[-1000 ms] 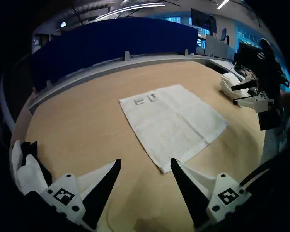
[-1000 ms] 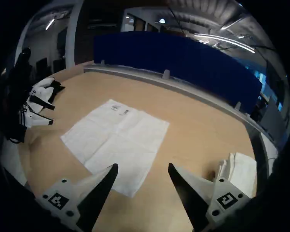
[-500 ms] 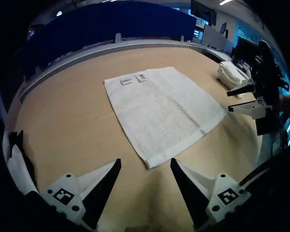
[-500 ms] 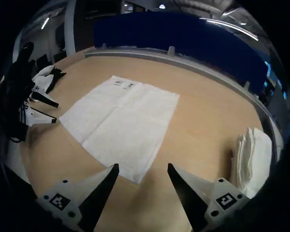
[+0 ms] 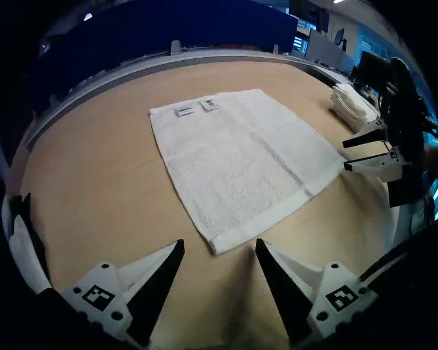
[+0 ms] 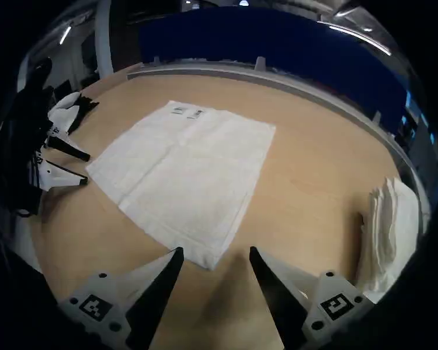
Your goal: Fold towel
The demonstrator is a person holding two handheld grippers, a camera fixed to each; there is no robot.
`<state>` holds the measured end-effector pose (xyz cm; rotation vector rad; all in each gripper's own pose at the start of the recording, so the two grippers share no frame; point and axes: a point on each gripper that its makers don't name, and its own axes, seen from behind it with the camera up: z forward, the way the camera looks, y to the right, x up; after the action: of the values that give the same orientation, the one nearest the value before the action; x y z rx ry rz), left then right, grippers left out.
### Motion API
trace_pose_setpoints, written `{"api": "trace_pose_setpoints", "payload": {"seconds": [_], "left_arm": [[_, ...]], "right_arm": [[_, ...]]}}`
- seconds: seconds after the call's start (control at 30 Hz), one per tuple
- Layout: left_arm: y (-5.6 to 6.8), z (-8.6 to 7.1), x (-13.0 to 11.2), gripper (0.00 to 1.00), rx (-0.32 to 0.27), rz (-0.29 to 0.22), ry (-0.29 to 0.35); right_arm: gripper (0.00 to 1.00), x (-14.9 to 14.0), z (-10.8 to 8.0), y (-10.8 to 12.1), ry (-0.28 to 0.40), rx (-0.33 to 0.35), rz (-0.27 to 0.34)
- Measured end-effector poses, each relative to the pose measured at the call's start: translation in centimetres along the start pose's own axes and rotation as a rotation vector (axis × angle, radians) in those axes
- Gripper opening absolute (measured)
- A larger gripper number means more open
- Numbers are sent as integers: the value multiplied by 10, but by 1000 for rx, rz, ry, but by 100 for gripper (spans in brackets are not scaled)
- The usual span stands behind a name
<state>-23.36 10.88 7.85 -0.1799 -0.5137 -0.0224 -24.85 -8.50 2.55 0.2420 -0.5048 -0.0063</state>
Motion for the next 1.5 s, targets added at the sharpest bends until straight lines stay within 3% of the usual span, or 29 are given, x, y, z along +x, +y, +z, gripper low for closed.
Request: {"api": "trace_pose_setpoints", "payload": {"seconds": [0.4,0.67,0.8,1.1,1.33,1.5], "left_arm": [[-5,3,-2,64,49,26,-24],[-4,4,0,51,63,9,-36],[-4,4,0,34,69,8,-40],[-3,5,0,23,75,1,-44],[-3,1,0,10,70,-30,-46],[-1,0,0,9,51,-58,-40]], "right_arm": [[68,-11,2,-6,-25,30,-12],[53,-10,2,-1,-34,26,-2],[44,-10,2,1,-39,25,0],[31,-9,2,-4,-45,36,-16],[10,-4,3,-5,-37,36,5],[6,0,3,-2,-31,29,21]]}}
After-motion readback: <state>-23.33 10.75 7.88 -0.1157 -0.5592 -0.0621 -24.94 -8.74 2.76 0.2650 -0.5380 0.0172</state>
